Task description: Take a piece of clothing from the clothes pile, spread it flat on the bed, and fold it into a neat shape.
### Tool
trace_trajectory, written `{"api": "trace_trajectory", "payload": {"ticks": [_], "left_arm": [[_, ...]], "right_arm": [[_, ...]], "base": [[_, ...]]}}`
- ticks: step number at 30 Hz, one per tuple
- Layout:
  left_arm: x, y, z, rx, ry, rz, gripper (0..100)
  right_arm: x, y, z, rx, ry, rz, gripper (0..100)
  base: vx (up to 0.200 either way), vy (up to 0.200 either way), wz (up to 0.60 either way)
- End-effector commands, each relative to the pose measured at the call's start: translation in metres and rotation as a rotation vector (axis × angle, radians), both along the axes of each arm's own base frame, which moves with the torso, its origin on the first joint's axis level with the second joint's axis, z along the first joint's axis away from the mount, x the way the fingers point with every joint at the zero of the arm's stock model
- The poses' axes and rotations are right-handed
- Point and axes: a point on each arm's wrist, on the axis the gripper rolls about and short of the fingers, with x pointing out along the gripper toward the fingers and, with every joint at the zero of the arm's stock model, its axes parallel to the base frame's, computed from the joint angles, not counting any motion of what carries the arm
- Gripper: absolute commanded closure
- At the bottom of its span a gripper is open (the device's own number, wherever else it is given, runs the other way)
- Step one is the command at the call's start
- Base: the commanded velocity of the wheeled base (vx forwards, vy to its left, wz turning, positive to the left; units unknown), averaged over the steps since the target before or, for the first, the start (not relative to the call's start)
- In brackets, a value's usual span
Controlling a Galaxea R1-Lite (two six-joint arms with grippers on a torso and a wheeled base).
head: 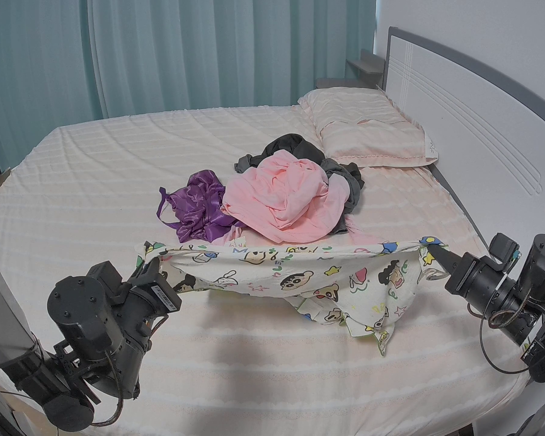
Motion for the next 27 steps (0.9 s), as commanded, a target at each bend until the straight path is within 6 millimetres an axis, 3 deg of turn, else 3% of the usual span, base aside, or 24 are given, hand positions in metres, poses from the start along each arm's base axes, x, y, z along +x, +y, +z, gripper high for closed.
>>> {"api": "trace_trajectory", "payload": {"ticks": [1,13,27], "left_arm": [[0.0011,-0.0015,-0.0069,0.008,0.016,-0.005,100],[0.0017,-0.0021,-0.0097,0.009,0.026,-0.009,100],[0.0023,-0.0026,-0.0116,0.000,0.031,-0.010,100]], "right_arm": [[0.0039,0.0020,-0.0098,-0.011,0.041,0.004,100],[0.0032,0.0019,-0.0084,-0.009,0.036,-0.001,100],[0.0030,0.0018,-0.0080,-0.008,0.034,-0.003,100]], "base": [[0.000,0.000,0.00],[0.000,0.000,0.00],[-0.200,0.000,0.00]]}}
